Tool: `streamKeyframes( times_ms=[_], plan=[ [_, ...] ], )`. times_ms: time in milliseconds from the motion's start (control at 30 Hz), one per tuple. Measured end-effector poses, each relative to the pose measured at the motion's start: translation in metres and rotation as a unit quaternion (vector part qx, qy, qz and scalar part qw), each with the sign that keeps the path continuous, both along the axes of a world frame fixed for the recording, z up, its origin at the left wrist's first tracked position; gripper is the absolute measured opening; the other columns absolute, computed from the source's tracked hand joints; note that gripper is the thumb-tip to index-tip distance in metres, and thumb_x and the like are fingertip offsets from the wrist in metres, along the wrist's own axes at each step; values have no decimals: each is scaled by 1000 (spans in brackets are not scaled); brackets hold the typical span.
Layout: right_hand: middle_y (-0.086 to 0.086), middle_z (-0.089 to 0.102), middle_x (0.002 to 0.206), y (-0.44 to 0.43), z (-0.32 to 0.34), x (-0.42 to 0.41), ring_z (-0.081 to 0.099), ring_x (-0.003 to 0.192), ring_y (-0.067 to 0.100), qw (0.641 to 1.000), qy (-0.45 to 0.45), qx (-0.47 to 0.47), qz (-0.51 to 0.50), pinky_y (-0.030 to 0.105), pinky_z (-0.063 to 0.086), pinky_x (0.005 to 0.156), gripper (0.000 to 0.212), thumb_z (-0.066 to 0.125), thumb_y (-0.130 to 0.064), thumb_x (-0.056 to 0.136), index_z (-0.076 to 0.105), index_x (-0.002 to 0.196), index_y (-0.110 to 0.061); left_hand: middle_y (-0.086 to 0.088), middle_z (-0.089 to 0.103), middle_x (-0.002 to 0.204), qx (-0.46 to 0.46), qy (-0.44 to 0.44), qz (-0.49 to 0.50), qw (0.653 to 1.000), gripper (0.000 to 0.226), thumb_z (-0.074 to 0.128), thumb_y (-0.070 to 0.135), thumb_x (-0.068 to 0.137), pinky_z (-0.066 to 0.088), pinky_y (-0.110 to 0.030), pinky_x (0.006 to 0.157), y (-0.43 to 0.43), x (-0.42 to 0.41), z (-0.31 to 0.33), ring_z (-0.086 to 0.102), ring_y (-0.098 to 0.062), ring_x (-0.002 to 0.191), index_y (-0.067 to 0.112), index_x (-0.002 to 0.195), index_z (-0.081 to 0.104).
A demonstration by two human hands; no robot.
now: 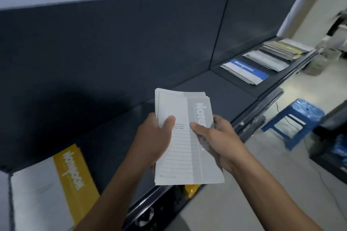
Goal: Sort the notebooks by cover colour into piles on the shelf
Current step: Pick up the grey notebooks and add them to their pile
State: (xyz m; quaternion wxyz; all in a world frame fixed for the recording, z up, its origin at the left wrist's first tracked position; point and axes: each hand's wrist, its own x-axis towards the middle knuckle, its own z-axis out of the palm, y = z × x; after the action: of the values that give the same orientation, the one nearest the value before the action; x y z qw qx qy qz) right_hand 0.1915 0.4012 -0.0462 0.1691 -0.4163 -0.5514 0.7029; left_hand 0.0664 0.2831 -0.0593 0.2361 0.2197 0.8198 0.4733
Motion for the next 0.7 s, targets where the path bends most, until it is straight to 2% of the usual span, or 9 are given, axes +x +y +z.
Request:
streamKeyframes(
  times_ms=[67, 167, 300, 433, 467, 533, 600, 700],
  plan=[
    [7, 79, 108, 36, -5, 21, 78, 93, 25, 1000, 5, -2, -30, 40, 63, 82, 32, 75, -5, 91, 60, 120, -6, 10, 70, 98, -32, 40, -32, 998, 39, 46, 55, 94, 45, -25, 62, 40, 17, 0, 64, -4, 84, 22, 107, 64],
    [6, 79, 106, 91, -9, 57, 78, 91, 23, 998, 8, 9, -67, 37, 63, 76, 34, 76, -7, 91, 59, 121, -8, 9, 67, 96, -55, 79, -57, 994, 38, 45, 53, 97, 38, -21, 58, 102, 49, -1, 58, -1, 80, 20, 104, 63],
    [5, 77, 102, 160, -8, 107, 76, 75, 11, 993, 28, -3, -114, 21, 60, 59, 24, 69, 2, 94, 58, 113, -9, 12, 65, 100, -51, 105, -92, 989, 34, 46, 51, 99, 40, -22, 60, 184, 93, -1, 58, -1, 83, 22, 107, 62],
    [12, 77, 106, 220, -9, 139, 76, 92, 28, 988, -7, -2, -154, 38, 61, 75, 28, 70, -6, 93, 60, 119, -5, 12, 64, 104, -47, 104, -120, 986, 31, 48, 46, 99, 43, -30, 77, 251, 126, 0, 61, -14, 97, 23, 114, 62],
    [13, 77, 105, 234, -9, 145, 76, 89, 29, 987, -13, -6, -160, 38, 60, 74, 29, 69, -7, 93, 60, 119, -3, 12, 64, 104, -47, 100, -123, 986, 30, 48, 46, 99, 43, -30, 77, 265, 131, 1, 62, -13, 97, 23, 114, 62],
    [15, 75, 101, 261, -7, 155, 68, 79, 25, 986, -17, -13, -165, 30, 54, 66, 27, 66, -7, 93, 58, 118, -1, 12, 66, 106, -43, 98, -129, 986, 29, 49, 45, 99, 43, -29, 76, 294, 137, 2, 62, -12, 95, 24, 114, 63],
    [20, 75, 105, 286, -5, 161, 64, 77, 23, 986, -24, -19, -165, 27, 51, 62, 25, 65, -5, 94, 57, 118, 0, 12, 67, 106, -41, 98, -134, 985, 28, 51, 44, 99, 44, -29, 75, 322, 140, 2, 62, -10, 94, 25, 115, 63],
    [30, 68, 116, 323, -8, 163, 67, 79, 28, 985, -23, -15, -171, 34, 55, 70, 25, 63, -3, 93, 59, 117, 4, 12, 67, 104, -41, 94, -145, 984, 27, 53, 43, 99, 44, -29, 73, 365, 139, 0, 62, -9, 92, 24, 114, 63]
  ],
)
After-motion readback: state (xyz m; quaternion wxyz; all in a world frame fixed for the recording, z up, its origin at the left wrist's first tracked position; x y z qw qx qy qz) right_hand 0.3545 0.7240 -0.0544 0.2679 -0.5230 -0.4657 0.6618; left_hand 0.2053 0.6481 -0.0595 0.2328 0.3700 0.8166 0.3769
